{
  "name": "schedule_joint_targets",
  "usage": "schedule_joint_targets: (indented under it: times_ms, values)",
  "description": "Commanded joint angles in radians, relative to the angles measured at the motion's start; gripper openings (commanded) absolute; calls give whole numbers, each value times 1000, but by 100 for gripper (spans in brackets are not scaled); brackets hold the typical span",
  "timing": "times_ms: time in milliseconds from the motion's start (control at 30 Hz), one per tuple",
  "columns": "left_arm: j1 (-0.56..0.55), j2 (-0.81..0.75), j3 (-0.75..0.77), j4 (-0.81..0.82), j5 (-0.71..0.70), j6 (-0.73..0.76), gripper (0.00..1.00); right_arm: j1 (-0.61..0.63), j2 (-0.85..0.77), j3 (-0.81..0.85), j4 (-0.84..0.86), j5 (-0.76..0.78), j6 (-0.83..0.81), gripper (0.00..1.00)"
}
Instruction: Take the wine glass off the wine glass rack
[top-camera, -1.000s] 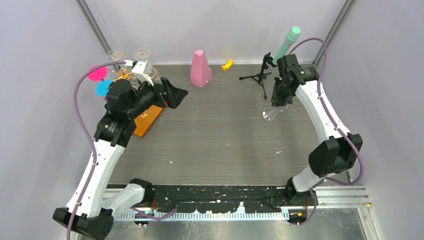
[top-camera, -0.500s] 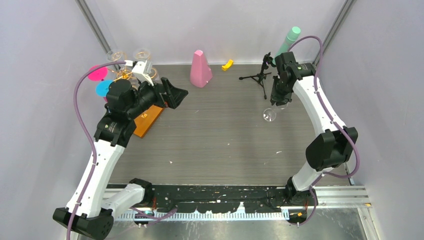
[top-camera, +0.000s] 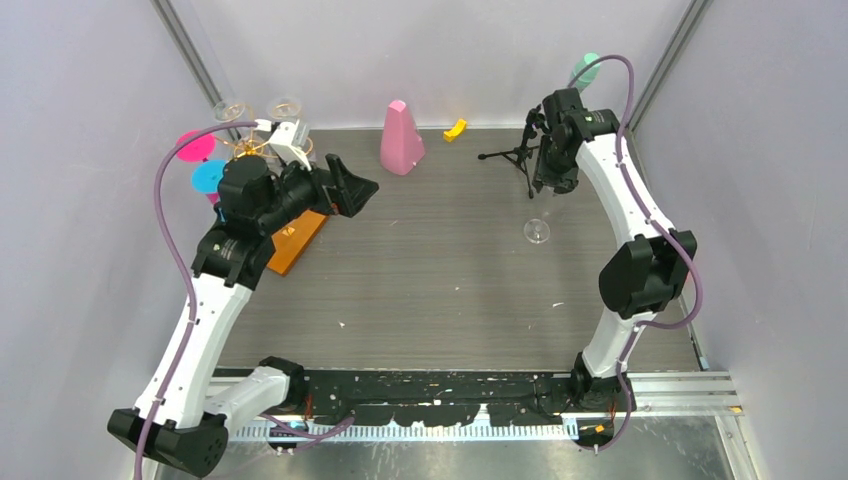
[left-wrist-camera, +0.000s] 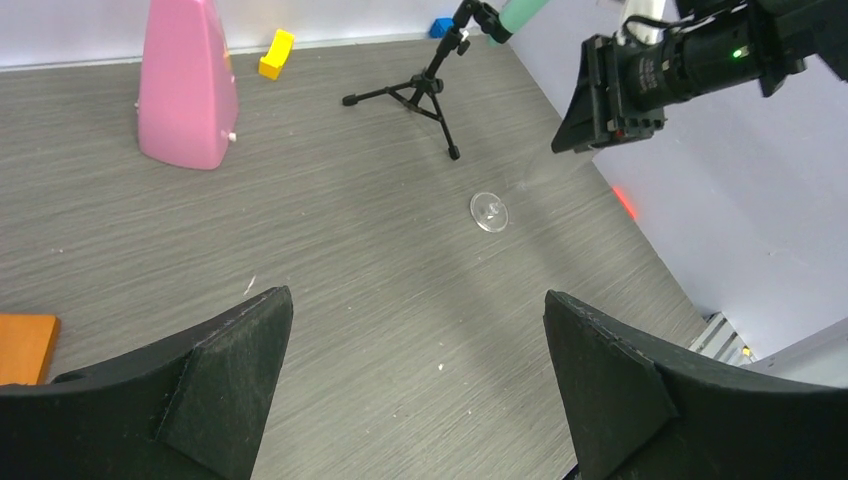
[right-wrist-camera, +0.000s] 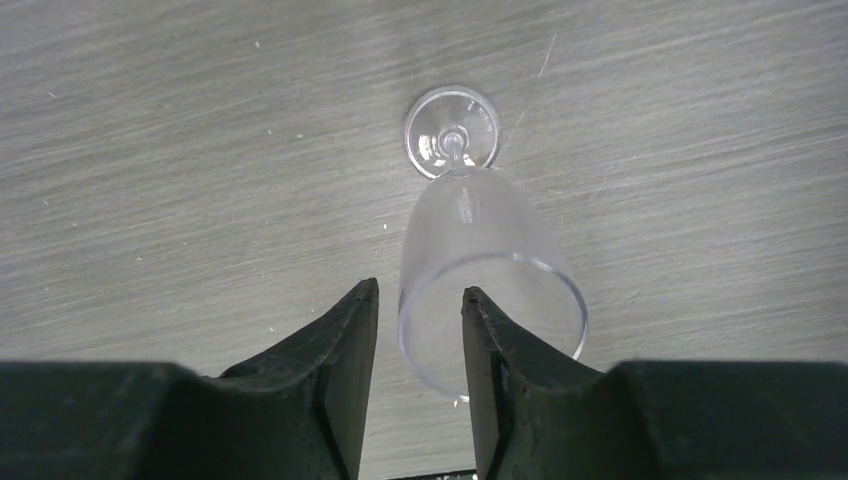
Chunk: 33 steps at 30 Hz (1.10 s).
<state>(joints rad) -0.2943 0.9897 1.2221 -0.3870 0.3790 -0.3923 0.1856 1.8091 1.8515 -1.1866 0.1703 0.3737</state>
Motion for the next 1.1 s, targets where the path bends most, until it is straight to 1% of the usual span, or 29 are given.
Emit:
schedule_joint_targets:
  times_ms: [0,133,300,400,467,567,600,667,700,733,767,800,833,867,900,933,1000,1067]
  values:
    - [-2,12,51,-36,10,9,100,-7,-5,94,8,35,-24,43]
    - [-2,15,69,-56,-5,20,100,-12,-6,133,8,37,-28,45]
    - [-2,29,95,-95,-85,39,100,-12,-76,131,52,14,-25,47]
    - [-2,40,130,-130,-163,55,100,-12,-127,105,82,-4,-23,48]
    - [-2,49,162,-153,-240,70,100,-12,-177,69,123,-36,-17,48]
    - [-2,66,226,-196,-364,90,100,-12,-270,-2,223,-133,13,48]
    - [-2,75,247,-212,-428,97,100,-11,-307,-41,271,-201,32,48]
    - [1,96,288,-246,-524,109,100,-11,-357,-105,351,-289,72,49]
    - [5,108,307,-266,-551,113,100,-11,-372,-126,380,-320,87,50]
    - [8,117,326,-284,-572,117,100,-11,-398,-169,442,-387,124,50]
    - [11,124,340,-297,-588,118,100,-10,-410,-191,474,-419,148,51]
    - [13,127,348,-304,-601,121,100,-9,-431,-240,547,-492,200,52]
    - [15,127,353,-310,-614,125,100,-7,-438,-264,587,-527,227,52]
    - [16,125,355,-315,-628,129,100,3,-454,-318,681,-598,288,53]
    - [18,118,356,-321,-646,134,100,11,-459,-348,730,-630,319,54]
    - [20,112,358,-327,-664,139,100,35,-465,-399,832,-679,382,54]
    - [24,99,358,-341,-704,158,100,88,-456,-454,948,-707,463,55]
    - [26,83,354,-360,-744,181,100,156,-430,-469,1007,-700,506,55]
